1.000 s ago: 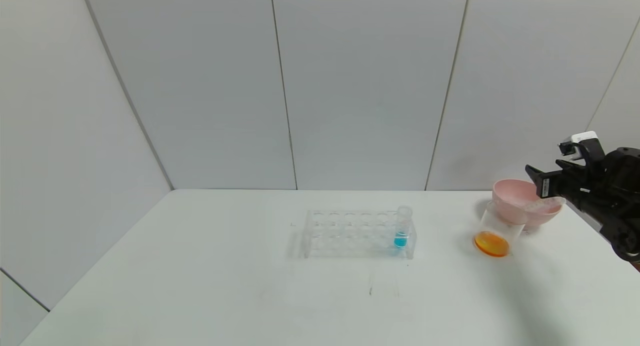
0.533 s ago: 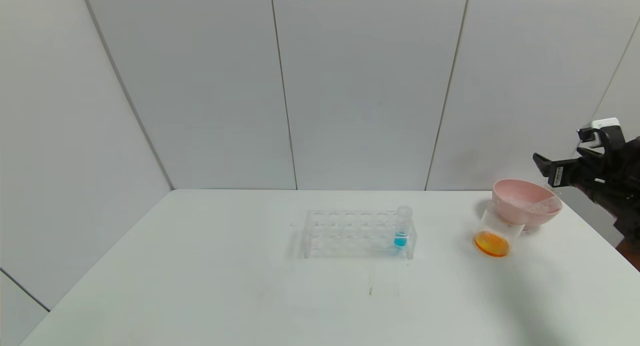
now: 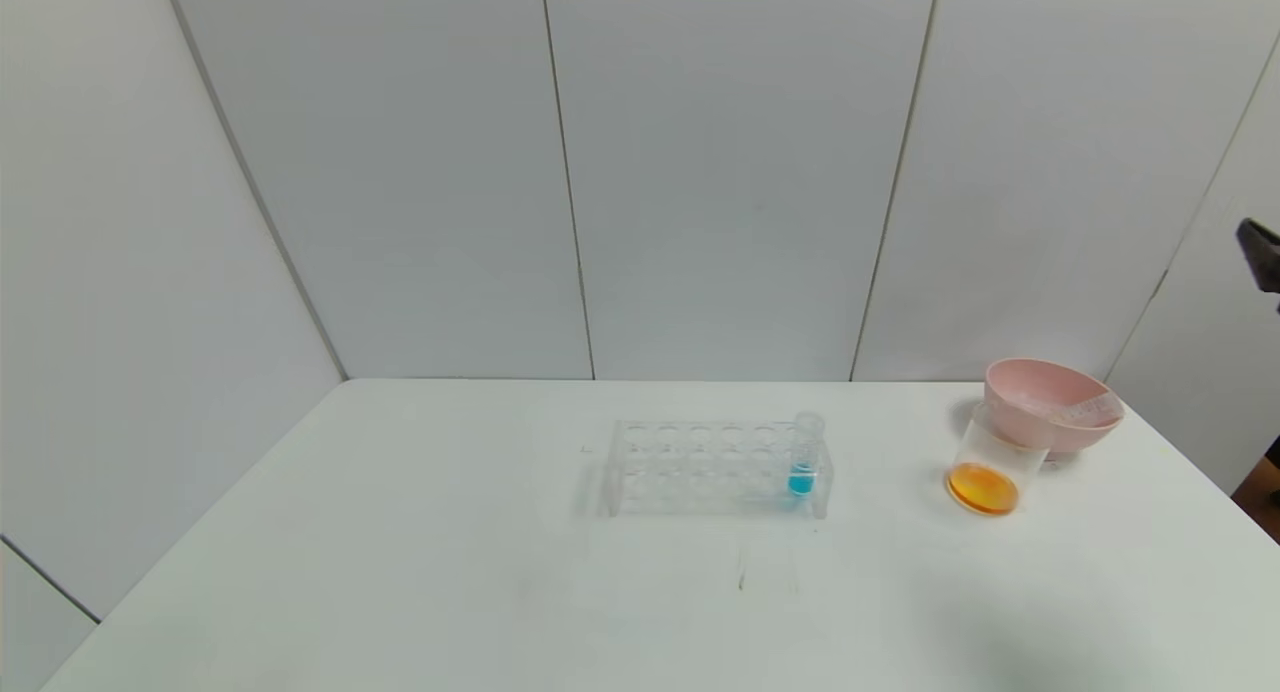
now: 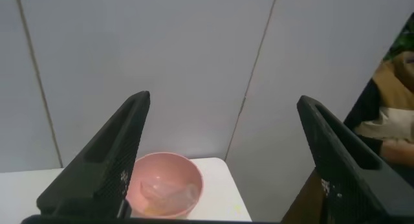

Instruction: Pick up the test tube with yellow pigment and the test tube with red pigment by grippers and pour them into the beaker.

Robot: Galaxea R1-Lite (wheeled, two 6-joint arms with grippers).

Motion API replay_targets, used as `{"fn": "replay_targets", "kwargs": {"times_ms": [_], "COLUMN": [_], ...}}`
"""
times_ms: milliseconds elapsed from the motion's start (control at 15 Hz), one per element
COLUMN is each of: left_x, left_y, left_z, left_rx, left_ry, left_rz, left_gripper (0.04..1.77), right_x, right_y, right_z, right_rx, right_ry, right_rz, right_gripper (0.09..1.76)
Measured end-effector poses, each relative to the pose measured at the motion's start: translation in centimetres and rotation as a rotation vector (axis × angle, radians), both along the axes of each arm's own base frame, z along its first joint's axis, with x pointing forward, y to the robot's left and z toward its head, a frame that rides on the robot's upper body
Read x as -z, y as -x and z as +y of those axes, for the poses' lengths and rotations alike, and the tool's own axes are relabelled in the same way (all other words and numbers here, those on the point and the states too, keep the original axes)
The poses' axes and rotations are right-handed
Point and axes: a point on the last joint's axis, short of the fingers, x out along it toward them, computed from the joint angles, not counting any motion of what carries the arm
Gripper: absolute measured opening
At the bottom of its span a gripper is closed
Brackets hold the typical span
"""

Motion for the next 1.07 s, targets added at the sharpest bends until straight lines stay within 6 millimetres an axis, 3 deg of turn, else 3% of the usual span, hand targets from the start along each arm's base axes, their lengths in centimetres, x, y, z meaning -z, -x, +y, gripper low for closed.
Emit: {"fn": "replay_targets", "kwargs": {"times_ms": [333,600,800,1067], "left_x": [0.0,0.0,0.0,0.0], "left_y": [0.0,0.0,0.0,0.0], "left_z": [0.0,0.0,0.0,0.0], "left_rx": [0.000,0.000,0.000,0.000], "left_ry": [0.000,0.000,0.000,0.000], "left_rz": [0.001,0.000,0.000,0.000], "left_gripper": [1.76,1.76,1.76,1.76], "right_x": [0.5,3.7,6.8,8.5], "right_y": [11.9,20.0,23.2,24.7], "right_z": [3.5,4.8,5.2,5.3], "right_rx": [-0.008,-0.005,-0.021,-0.101], "right_ry": [-0.004,-0.012,-0.025,-0.019], "right_rz": [-0.087,-0.161,-0.187,-0.228], "right_gripper": [1.66,1.68,1.69,1.70]}}
